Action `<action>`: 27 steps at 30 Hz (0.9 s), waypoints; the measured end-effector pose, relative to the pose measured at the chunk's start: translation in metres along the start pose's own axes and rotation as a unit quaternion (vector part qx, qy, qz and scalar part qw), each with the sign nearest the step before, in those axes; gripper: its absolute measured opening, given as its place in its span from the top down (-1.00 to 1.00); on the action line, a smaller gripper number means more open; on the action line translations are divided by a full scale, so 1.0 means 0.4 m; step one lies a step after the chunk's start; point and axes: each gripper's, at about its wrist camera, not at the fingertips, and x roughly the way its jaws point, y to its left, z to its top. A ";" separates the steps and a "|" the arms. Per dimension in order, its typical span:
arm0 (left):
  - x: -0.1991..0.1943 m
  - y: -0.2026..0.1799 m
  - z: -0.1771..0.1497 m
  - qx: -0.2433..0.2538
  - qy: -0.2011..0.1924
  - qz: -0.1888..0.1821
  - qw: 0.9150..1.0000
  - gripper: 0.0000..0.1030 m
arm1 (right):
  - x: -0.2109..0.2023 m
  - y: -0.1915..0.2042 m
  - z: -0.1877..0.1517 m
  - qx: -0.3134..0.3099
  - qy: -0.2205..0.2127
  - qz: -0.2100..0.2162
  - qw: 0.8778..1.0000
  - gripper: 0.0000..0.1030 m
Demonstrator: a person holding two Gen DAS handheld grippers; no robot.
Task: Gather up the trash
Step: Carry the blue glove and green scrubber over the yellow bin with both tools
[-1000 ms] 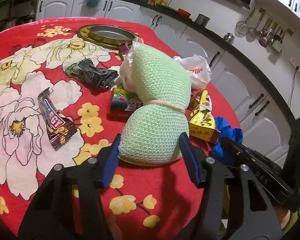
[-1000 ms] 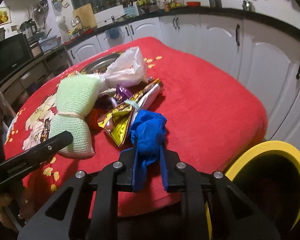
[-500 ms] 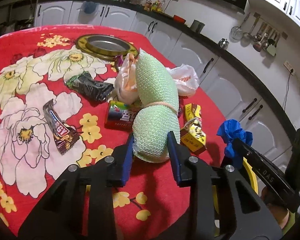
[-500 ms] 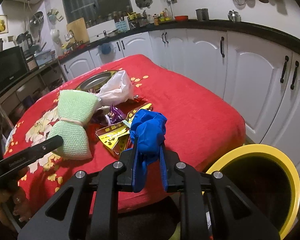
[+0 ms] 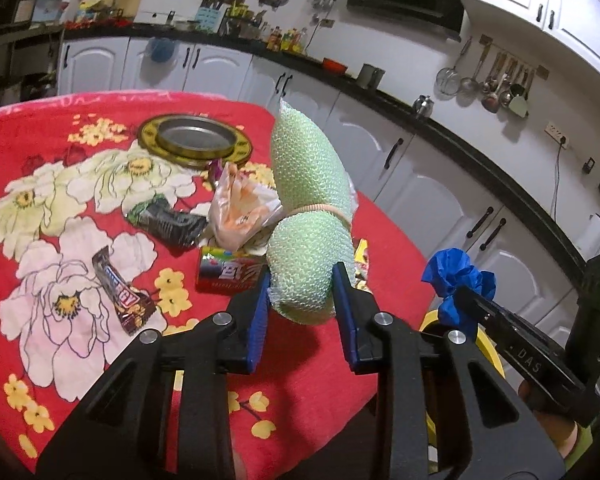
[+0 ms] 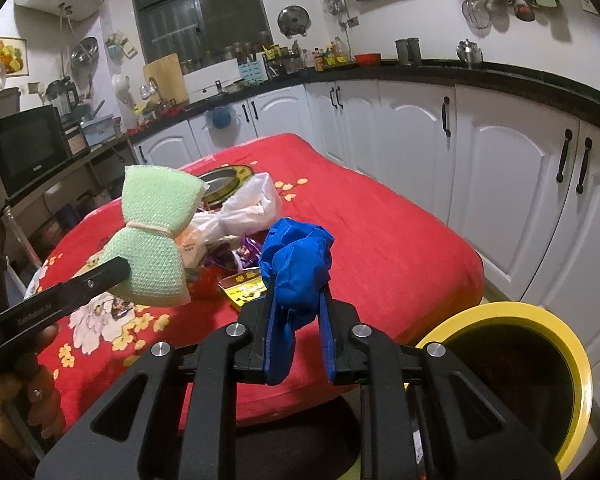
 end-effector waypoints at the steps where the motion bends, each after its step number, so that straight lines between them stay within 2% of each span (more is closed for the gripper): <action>1: -0.004 -0.004 0.002 0.003 -0.002 -0.001 1.000 0.55 | -0.007 0.002 0.002 -0.001 -0.003 0.001 1.000 0.66; 17: -0.045 -0.116 0.001 0.063 -0.022 -0.035 0.997 0.55 | -0.133 -0.021 0.036 -0.002 -0.061 -0.008 0.998 0.66; 27: -0.051 -0.161 -0.011 0.091 -0.021 -0.049 0.994 0.55 | -0.189 -0.057 0.034 0.006 -0.079 -0.028 0.996 0.66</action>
